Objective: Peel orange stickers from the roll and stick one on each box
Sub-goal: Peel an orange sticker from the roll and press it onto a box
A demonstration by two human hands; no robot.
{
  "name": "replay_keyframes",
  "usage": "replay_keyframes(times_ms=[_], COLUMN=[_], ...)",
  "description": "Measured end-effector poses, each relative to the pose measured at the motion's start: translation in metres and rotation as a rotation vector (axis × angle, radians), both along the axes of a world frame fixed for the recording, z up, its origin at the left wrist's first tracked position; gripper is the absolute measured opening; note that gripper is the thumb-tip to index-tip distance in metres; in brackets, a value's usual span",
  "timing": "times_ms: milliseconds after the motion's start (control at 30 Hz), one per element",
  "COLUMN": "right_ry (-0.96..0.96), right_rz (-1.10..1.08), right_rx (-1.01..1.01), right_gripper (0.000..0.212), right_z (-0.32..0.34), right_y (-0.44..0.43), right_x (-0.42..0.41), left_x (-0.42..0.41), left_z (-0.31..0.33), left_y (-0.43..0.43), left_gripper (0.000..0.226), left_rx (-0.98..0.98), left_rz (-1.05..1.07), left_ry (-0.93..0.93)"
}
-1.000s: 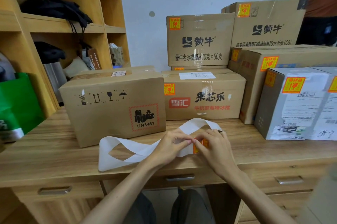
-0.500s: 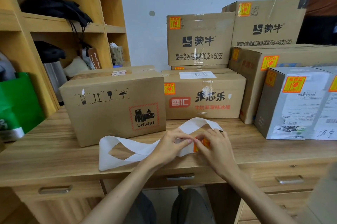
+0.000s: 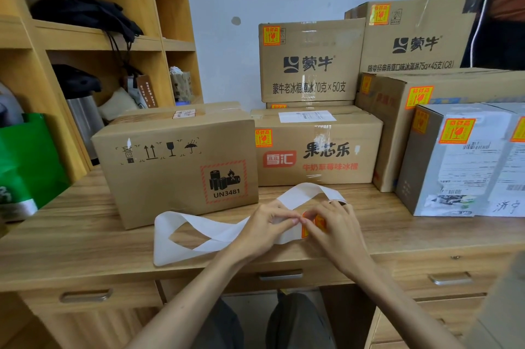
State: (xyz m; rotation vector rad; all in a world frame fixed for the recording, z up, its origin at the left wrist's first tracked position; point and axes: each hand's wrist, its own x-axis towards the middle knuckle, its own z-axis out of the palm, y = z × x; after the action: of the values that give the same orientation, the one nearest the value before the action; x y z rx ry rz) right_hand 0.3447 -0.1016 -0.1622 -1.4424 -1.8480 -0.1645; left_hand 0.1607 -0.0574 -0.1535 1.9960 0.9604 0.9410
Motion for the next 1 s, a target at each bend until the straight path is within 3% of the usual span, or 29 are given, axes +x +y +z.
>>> replay_keyframes(times_ms=[333, 1000], right_ry=[0.001, 0.533], right_rz=[-0.012, 0.183], right_rx=[-0.019, -0.330], right_gripper=[0.013, 0.017], right_z=[-0.002, 0.030], right_y=[-0.003, -0.022], right_x=[0.003, 0.042], left_x=[0.000, -0.004], left_z=[-0.006, -0.006], left_y=[0.001, 0.006], left_gripper=[0.015, 0.012], left_rx=[-0.037, -0.087], left_rz=[0.071, 0.204], left_ry=[0.005, -0.034])
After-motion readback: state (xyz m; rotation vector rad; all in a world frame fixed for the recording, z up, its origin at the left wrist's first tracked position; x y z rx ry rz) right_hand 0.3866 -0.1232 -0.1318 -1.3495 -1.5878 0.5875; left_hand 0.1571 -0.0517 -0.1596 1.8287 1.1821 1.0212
